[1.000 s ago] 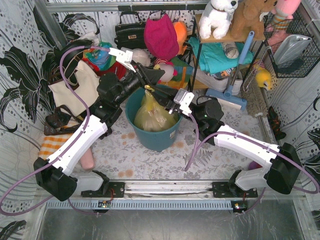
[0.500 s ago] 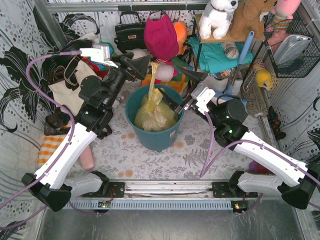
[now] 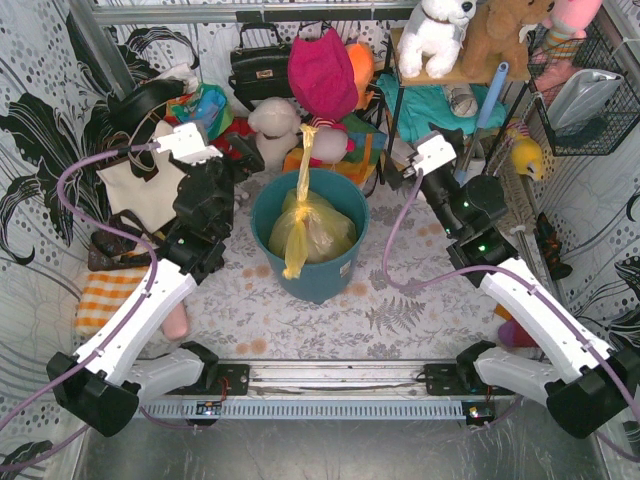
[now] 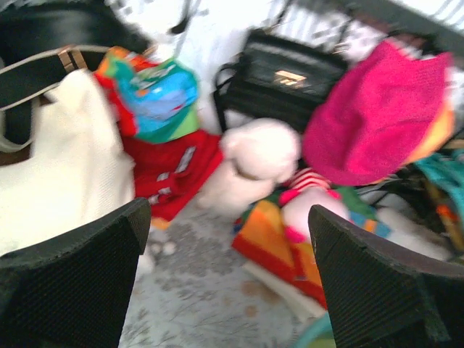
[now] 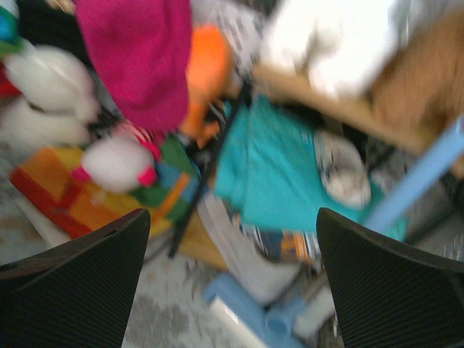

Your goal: Tie the trash bag

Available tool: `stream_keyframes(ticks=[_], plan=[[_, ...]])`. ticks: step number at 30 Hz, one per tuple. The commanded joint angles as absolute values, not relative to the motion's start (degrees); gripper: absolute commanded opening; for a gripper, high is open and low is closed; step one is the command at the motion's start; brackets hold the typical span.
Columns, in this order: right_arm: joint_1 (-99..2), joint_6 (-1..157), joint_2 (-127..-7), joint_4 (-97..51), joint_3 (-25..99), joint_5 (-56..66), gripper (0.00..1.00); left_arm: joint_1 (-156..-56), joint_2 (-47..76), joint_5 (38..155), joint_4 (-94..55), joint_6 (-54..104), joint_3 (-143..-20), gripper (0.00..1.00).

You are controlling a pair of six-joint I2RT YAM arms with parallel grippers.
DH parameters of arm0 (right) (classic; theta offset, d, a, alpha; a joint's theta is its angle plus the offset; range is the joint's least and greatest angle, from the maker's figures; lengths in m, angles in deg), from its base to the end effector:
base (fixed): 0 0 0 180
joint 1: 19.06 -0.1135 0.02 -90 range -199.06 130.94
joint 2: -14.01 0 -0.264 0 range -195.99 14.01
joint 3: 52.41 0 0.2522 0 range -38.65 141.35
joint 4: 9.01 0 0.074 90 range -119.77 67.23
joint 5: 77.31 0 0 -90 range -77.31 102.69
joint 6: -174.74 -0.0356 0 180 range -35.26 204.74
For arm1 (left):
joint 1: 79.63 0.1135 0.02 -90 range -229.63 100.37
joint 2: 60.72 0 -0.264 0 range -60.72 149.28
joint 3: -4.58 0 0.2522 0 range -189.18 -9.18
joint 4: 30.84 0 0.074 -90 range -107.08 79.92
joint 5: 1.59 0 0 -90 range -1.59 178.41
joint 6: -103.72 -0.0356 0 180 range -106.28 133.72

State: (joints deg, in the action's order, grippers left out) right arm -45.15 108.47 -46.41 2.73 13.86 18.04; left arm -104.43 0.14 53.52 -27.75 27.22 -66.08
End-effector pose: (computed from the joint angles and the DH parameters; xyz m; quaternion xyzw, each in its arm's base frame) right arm 0.2214 0.1047 0.4019 -0.2144 0.5510 -0.0110 0.8064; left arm 0.2286 -0.0832 0.3991 -0.1605 0.6529 -0.0457 0.7388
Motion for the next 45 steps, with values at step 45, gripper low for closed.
stream_keyframes(ticks=[45], plan=[[-18.97, 86.61, -71.72, 43.45, -24.61, 15.14, 0.97, -91.28, 11.98, 62.22, -66.64, 17.79, -28.28, 0.98]])
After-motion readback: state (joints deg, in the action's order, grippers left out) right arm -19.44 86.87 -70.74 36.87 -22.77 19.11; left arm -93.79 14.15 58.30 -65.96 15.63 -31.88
